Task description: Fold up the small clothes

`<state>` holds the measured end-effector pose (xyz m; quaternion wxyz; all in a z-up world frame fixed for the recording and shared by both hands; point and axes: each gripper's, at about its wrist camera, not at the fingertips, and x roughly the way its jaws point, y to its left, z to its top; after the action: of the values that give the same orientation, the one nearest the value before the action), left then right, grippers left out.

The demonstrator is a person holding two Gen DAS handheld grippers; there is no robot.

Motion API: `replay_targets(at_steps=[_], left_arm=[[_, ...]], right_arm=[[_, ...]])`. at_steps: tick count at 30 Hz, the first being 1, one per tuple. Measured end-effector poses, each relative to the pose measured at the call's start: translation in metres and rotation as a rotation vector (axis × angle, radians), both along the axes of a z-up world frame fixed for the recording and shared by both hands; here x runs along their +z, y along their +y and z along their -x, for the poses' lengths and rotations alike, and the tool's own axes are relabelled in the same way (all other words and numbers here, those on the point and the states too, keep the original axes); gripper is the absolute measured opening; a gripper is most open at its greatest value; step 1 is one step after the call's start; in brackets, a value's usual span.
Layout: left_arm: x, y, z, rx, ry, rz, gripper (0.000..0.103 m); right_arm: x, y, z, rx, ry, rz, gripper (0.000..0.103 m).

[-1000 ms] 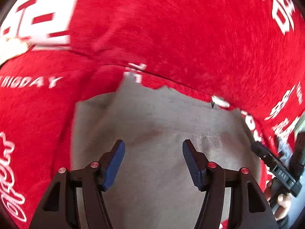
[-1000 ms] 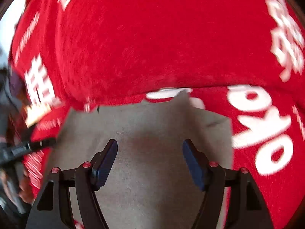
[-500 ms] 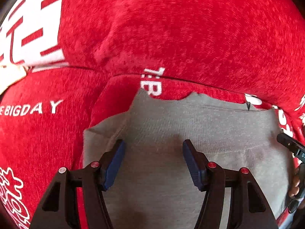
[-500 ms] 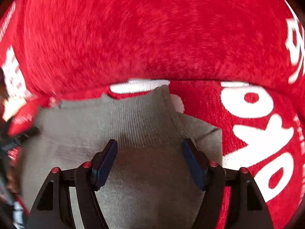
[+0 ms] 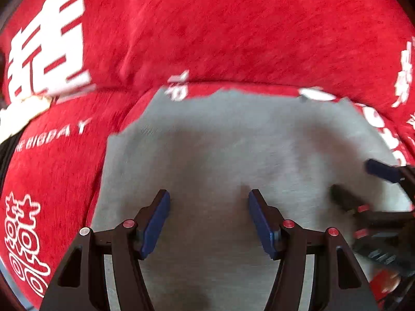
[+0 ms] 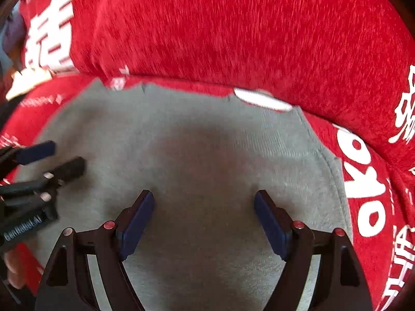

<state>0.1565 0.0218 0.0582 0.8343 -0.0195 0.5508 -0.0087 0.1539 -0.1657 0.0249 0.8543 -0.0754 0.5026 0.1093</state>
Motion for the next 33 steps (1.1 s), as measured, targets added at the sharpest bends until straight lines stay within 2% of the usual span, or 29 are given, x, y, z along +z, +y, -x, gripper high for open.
replay_targets(at_steps=[1,2,5,8,11,15,17,20,23,25,28,30,33], left_arm=[[-0.003,0.011,0.003,0.028,-0.012,0.009,0.091],[-0.004,0.026,0.006,0.078,-0.019,-0.002,0.095],[-0.009,0.066,0.011,0.160,0.012,0.058,0.095],[-0.014,0.097,0.016,0.224,0.052,0.129,0.095],[-0.005,0.102,0.027,0.275,0.046,0.114,0.095],[0.028,0.075,0.061,0.239,-0.028,0.167,0.095],[0.039,0.049,0.080,0.173,-0.050,0.180,0.095],[0.041,0.020,0.097,0.106,-0.075,0.124,0.095],[0.034,0.009,0.105,0.079,-0.034,0.124,0.095],[0.028,0.008,0.111,0.082,-0.020,0.099,0.095],[0.018,0.013,0.114,0.087,-0.015,0.041,0.095],[0.015,0.020,0.116,0.088,-0.015,0.074,0.095],[0.014,0.024,0.121,0.082,-0.018,0.063,0.095]], right_arm=[[0.000,-0.014,-0.002,-0.023,-0.001,-0.028,0.083],[-0.001,-0.028,-0.004,-0.058,0.006,-0.050,0.083],[0.002,-0.083,-0.001,-0.147,0.005,-0.099,0.083],[0.001,-0.112,0.002,-0.205,0.014,-0.081,0.083],[0.007,-0.123,0.009,-0.316,0.025,-0.057,0.083],[0.033,-0.092,0.043,-0.313,-0.040,-0.090,0.084],[0.041,-0.067,0.065,-0.303,-0.085,-0.089,0.084],[0.038,-0.025,0.090,-0.177,-0.083,-0.127,0.084],[0.015,0.003,0.101,-0.128,-0.047,-0.100,0.084],[0.004,0.005,0.104,-0.127,-0.031,-0.085,0.084],[0.004,-0.008,0.112,-0.129,-0.060,-0.057,0.084],[0.002,-0.027,0.112,-0.166,-0.059,-0.051,0.084],[-0.002,-0.067,0.113,-0.236,-0.048,-0.068,0.084]])
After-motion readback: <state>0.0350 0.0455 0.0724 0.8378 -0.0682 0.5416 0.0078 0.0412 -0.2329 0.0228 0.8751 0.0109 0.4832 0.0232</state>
